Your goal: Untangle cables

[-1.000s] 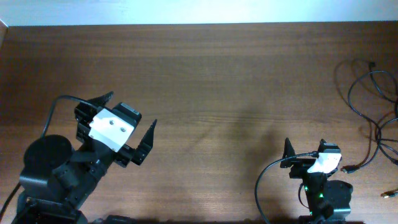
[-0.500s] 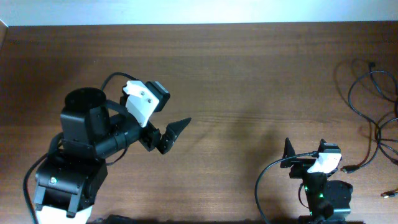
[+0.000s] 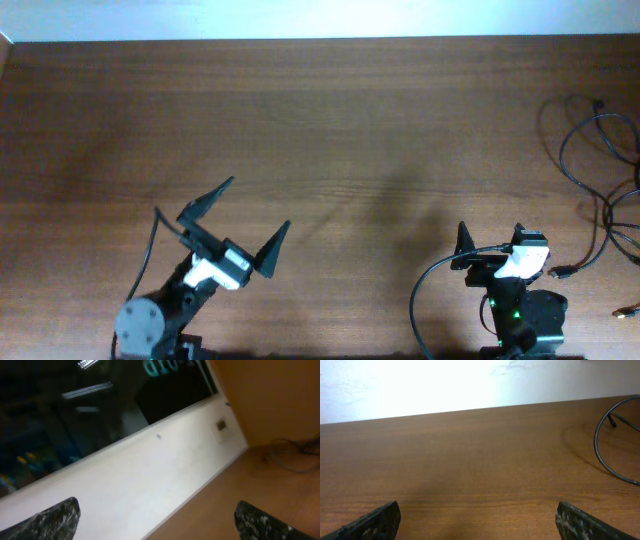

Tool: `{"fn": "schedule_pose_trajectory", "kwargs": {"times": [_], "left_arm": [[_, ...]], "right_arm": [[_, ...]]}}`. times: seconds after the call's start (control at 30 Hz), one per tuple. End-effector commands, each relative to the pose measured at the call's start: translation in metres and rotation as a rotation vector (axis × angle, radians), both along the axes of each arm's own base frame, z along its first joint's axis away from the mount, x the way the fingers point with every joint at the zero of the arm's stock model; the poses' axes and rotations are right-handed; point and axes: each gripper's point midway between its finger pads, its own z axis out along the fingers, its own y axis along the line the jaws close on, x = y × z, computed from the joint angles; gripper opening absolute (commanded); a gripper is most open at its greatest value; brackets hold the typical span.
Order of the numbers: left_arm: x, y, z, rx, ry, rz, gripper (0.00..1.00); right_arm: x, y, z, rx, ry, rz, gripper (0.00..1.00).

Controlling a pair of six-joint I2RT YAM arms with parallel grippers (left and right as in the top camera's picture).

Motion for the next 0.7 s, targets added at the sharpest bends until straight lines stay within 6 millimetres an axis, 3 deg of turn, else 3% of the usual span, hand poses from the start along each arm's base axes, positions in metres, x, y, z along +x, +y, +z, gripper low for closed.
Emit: {"fn": "schedule_pose_trajectory", "kwargs": {"times": [0.0, 0.17, 0.37, 0.43, 0.47, 0.67], "left_arm": [[-0.001, 0.018, -0.009, -0.041, -0.041, 0.106, 0.99], [0.001, 0.045, -0.027, -0.106, -0.057, 0.264, 0.99], [0.005, 0.057, -0.063, -0.113, 0.008, 0.337, 0.99], [0.012, 0.064, -0.085, -0.098, 0.098, 0.383, 0.99], [0.016, 0.067, -0.107, -0.071, 0.184, 0.405, 0.99], [0.022, 0.093, -0.162, -0.021, 0.4, 0.532, 0.99]], "right_arm": [[0.0, 0.001, -0.002, 0.006, 0.002, 0.0, 0.99], [0.0, 0.001, -0.002, 0.006, 0.002, 0.0, 0.99], [0.0, 0.001, -0.002, 0.006, 0.002, 0.0, 0.99], [0.0, 0.001, -0.002, 0.006, 0.001, 0.0, 0.99], [0.0, 0.001, -0.002, 0.006, 0.002, 0.0, 0.99], [0.0, 0.001, -0.002, 0.006, 0.002, 0.0, 0.99]]}}
